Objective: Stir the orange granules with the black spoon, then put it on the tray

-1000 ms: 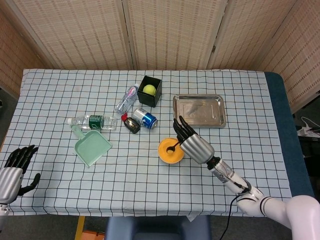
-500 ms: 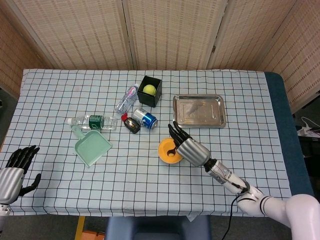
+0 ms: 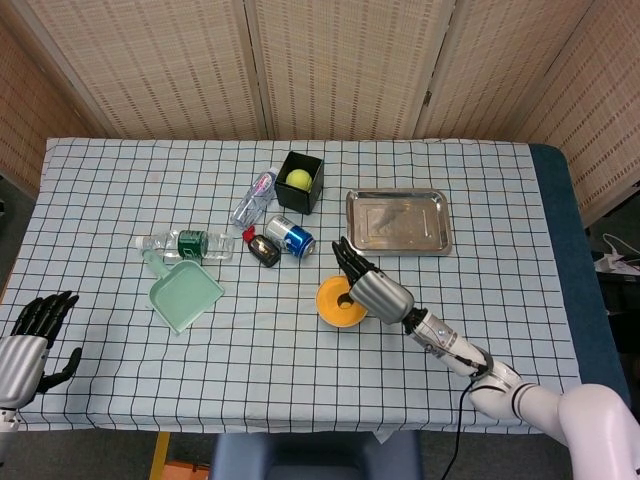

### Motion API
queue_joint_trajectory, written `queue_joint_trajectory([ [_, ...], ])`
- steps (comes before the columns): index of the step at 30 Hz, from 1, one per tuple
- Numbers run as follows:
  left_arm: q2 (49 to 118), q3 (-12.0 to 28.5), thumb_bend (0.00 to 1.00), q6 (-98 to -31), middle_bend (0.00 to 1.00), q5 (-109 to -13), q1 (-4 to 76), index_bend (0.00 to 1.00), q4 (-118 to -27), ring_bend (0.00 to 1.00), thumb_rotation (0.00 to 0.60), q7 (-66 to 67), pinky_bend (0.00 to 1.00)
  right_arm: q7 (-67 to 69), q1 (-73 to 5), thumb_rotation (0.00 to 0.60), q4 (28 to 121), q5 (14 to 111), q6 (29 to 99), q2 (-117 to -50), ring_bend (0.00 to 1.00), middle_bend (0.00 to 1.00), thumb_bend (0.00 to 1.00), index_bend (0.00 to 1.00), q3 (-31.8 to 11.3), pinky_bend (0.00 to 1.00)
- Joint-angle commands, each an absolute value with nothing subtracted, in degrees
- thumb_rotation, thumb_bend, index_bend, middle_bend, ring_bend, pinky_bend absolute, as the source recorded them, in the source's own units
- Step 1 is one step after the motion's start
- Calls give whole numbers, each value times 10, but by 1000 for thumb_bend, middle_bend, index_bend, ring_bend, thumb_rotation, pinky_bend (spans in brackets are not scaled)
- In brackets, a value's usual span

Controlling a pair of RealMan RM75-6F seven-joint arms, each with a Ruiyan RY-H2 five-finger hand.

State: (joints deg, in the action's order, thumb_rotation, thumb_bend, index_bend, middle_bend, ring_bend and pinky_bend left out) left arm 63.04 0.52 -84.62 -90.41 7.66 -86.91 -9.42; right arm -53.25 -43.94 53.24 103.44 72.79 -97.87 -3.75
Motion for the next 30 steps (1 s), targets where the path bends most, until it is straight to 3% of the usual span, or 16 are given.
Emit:
queue_joint_trajectory([
  [1,631,5,449,-846,13,-904,77,0,-869,0,600,-94,56,-537,-440,600,526,1031,727,-981,0,200,348,847,-40,59],
  [15,631,6,450,-847,13,-903,76,0,-870,0,600,-92,56,-484,-421,600,572,1027,782,-959,0,200,348,847,-48,59],
  [30,630,4,450,-849,14,-906,76,0,-871,0,600,-93,57,-487,-415,600,589,1036,761,-961,0,200,348,848,-28,59],
])
